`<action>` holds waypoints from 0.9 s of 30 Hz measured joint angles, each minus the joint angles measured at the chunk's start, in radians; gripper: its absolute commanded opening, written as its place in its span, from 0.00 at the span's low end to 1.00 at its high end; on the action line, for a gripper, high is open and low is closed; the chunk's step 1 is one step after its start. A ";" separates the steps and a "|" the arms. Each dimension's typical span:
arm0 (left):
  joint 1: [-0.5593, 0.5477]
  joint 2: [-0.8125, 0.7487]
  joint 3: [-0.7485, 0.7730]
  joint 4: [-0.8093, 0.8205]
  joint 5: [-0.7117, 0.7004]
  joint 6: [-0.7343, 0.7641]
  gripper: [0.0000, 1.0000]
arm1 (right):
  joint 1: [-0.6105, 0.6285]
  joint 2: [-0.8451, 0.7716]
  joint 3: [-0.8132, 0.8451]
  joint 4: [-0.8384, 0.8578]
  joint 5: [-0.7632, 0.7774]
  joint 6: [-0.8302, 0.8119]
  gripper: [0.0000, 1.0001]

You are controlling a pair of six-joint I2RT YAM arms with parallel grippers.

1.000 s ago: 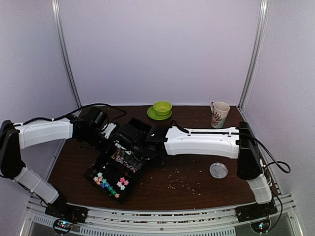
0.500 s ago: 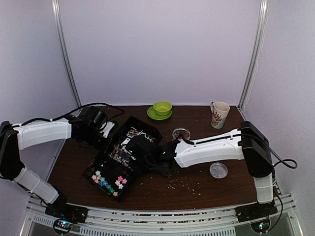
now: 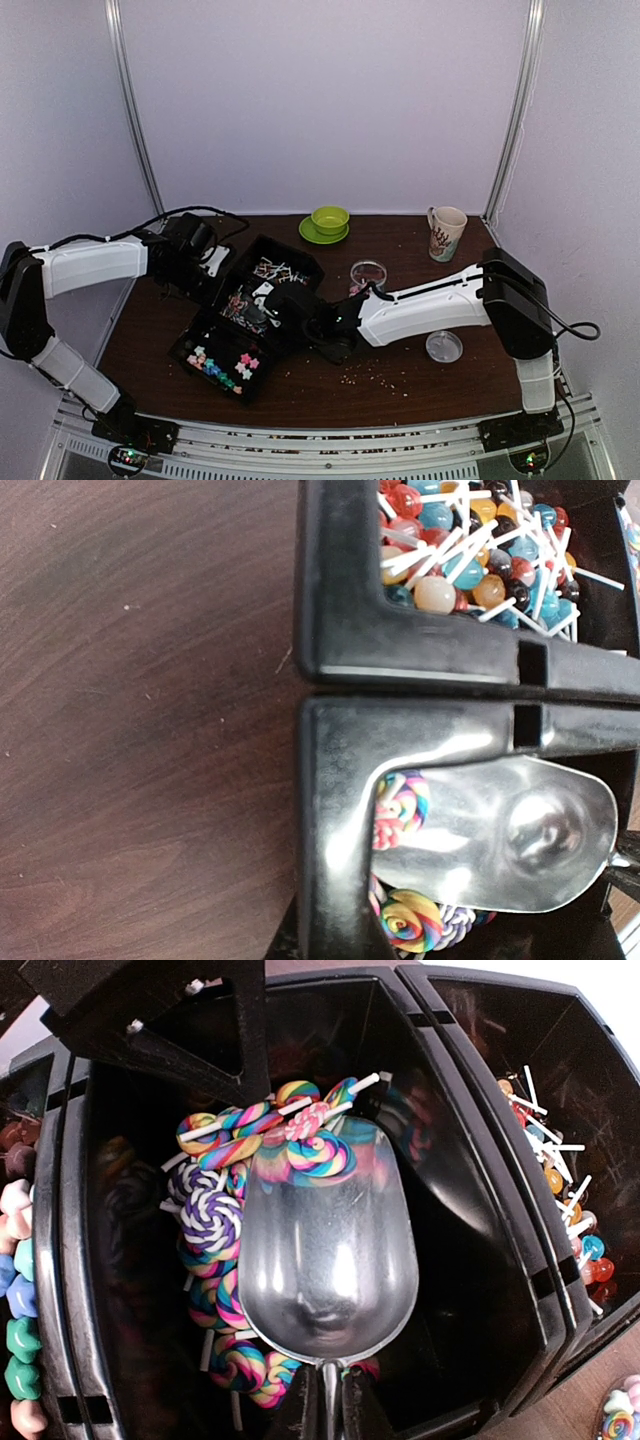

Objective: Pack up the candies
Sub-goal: Scoop the fake candies from the storage box.

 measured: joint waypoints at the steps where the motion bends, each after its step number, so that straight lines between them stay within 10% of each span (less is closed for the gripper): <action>1: 0.000 0.003 0.000 -0.001 0.002 0.000 0.00 | -0.001 0.000 -0.006 0.008 -0.003 0.002 0.00; 27: -0.003 0.029 0.030 -0.004 -0.005 -0.012 0.00 | -0.009 -0.111 -0.289 0.311 -0.019 0.028 0.00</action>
